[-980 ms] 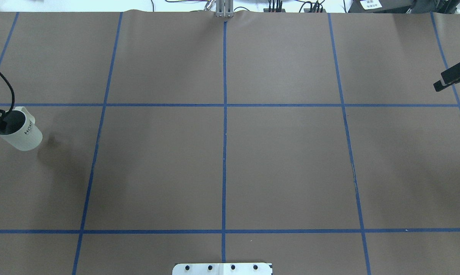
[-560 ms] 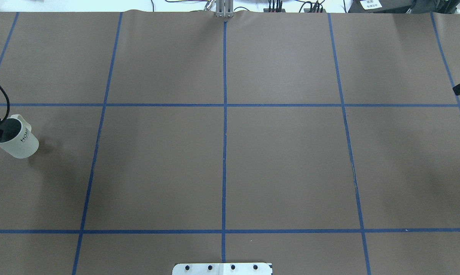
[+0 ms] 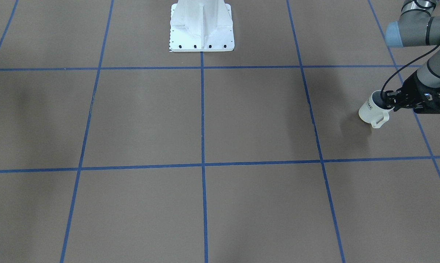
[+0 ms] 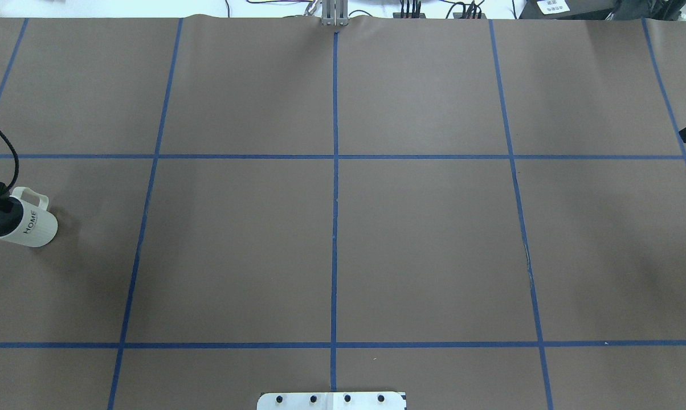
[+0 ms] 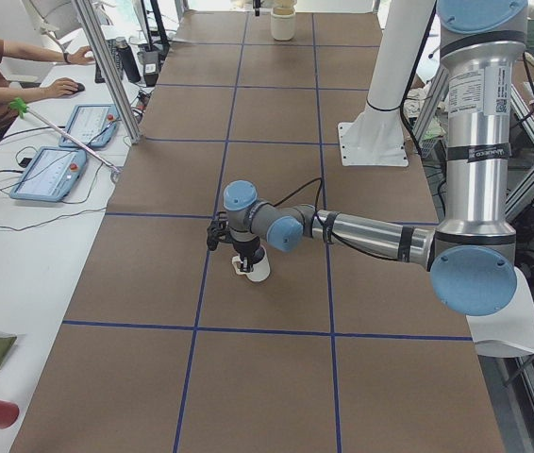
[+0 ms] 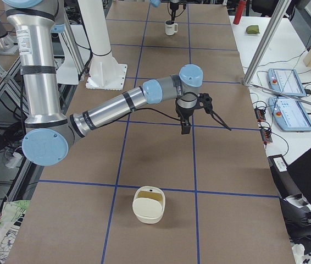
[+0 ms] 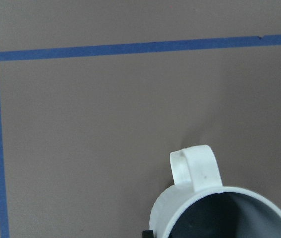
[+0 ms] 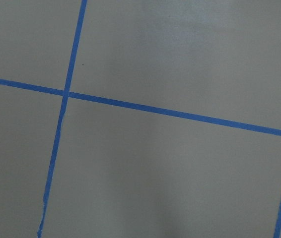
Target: Left arm hands cup to right arm to dump lemon
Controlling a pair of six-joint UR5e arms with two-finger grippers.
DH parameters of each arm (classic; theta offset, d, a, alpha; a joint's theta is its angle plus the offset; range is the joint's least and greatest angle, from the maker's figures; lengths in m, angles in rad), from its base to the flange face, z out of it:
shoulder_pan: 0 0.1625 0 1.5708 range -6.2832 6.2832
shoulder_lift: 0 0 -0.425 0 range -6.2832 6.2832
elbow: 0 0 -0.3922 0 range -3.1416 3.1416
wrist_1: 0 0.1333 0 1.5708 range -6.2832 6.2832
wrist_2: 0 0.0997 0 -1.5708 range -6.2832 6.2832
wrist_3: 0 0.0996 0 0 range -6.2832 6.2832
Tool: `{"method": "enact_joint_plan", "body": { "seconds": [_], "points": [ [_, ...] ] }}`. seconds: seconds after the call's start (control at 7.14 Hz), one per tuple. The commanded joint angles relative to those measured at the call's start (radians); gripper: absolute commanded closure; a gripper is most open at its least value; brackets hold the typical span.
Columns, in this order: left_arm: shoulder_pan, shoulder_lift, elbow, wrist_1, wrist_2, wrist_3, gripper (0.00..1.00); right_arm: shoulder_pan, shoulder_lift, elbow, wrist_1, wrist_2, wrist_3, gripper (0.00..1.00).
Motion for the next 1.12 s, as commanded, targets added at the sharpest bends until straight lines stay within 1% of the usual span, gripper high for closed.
{"method": "enact_joint_plan", "body": {
  "seconds": [0.0, 0.14, 0.28, 0.42, 0.56, 0.7, 0.84, 0.98],
  "points": [
    [-0.003, 0.007, -0.017, -0.069, -0.001, 0.022, 0.00, 0.002, 0.001, -0.022, 0.008, 0.000, -0.004, 0.00],
    [-0.016, -0.004, -0.025, -0.060, -0.008, 0.107, 0.00, 0.003, -0.001, -0.023, 0.017, -0.003, -0.003, 0.00],
    [-0.059, -0.016, -0.019, -0.008, -0.007, 0.243, 0.00, 0.003, -0.012, -0.028, 0.072, -0.007, 0.000, 0.00],
    [-0.152, -0.100, -0.016, 0.114, -0.005, 0.389, 0.00, 0.011, -0.013, -0.063, 0.130, -0.007, 0.001, 0.00],
    [-0.238, -0.158, -0.014, 0.236, -0.007, 0.504, 0.00, 0.012, -0.019, -0.098, 0.161, -0.015, 0.013, 0.00],
    [-0.316, -0.214, -0.008, 0.320, -0.005, 0.520, 0.00, 0.044, -0.051, -0.106, 0.162, -0.015, 0.033, 0.00],
    [-0.375, -0.258, 0.028, 0.364, -0.007, 0.523, 0.00, 0.055, -0.061, -0.129, 0.162, -0.015, 0.021, 0.00],
    [-0.418, -0.304, 0.105, 0.382, -0.005, 0.580, 0.00, 0.087, -0.072, -0.175, 0.175, -0.012, -0.005, 0.00]
  ]
}}
